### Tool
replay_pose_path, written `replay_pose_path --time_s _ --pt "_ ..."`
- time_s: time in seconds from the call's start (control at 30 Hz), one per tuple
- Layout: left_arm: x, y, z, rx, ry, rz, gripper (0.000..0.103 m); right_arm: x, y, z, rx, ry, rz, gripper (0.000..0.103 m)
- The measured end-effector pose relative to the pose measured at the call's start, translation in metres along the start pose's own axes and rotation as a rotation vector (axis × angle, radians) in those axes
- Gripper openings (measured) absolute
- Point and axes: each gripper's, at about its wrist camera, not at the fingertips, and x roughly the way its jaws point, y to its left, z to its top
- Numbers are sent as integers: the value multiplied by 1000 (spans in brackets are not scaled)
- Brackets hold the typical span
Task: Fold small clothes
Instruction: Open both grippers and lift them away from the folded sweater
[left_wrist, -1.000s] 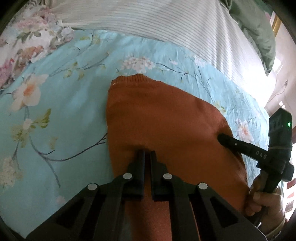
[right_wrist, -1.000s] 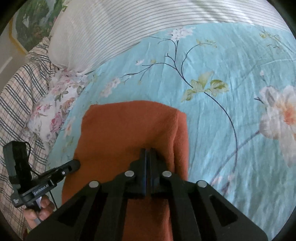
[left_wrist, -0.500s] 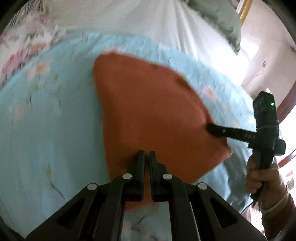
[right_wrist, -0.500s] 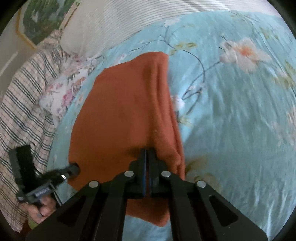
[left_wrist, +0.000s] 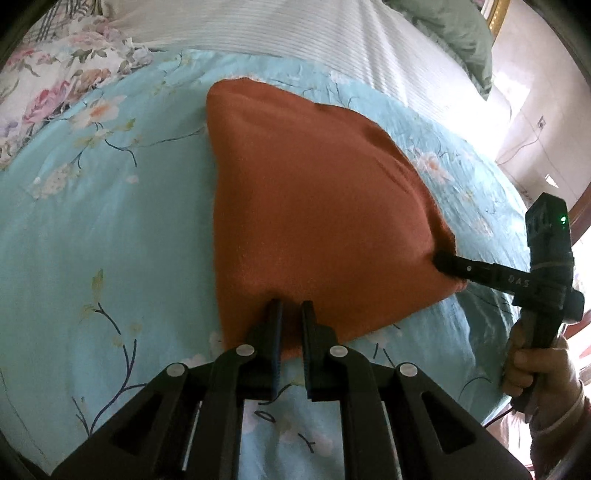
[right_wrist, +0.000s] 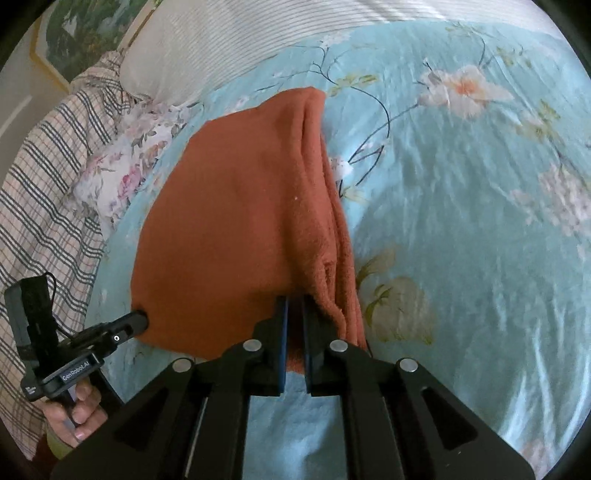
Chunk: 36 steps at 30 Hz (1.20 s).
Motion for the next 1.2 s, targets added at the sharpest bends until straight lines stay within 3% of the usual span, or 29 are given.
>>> replay_pose_path --time_s 0.13,0.2,0.27,0.47,0.53,0.6,0.67,0.8,0.97,1.1,1.2 --pt "-4 -1 -5 -8 2 11 9 -8 4 -4 7 -2 3 17" --pt "-10 -1 -7 -18 -1 5 12 -16 9 -7 -3 -10 8 34" --pt "-15 -1 -9 -24 -7 2 18 -26 15 -10 -20 -26 4 38" --pt "-41 -6 -23 -30 -35 49 60 -50 23 -26 -42 -45 -10 42" --pt "-47 -6 -29 -38 -40 72 75 -55 24 -33 -55 -40 -33 49" --pt "-54 -4 -34 -56 -43 72 79 -58 25 -40 -66 -32 -53 65" --pt "-58 -2 -39 -69 -42 79 81 -60 25 -50 -70 -17 -63 73" --pt "-61 -3 -49 -80 -52 181 81 -62 29 -68 -104 16 -79 77" --pt "-61 0 -67 -134 -44 209 81 -63 34 -83 -157 34 -122 81" --pt "-61 -7 -74 -86 -15 278 81 -67 40 -89 -202 30 -175 84" --pt "-62 -15 -75 -30 1 346 81 -69 43 -90 -217 35 -162 84"
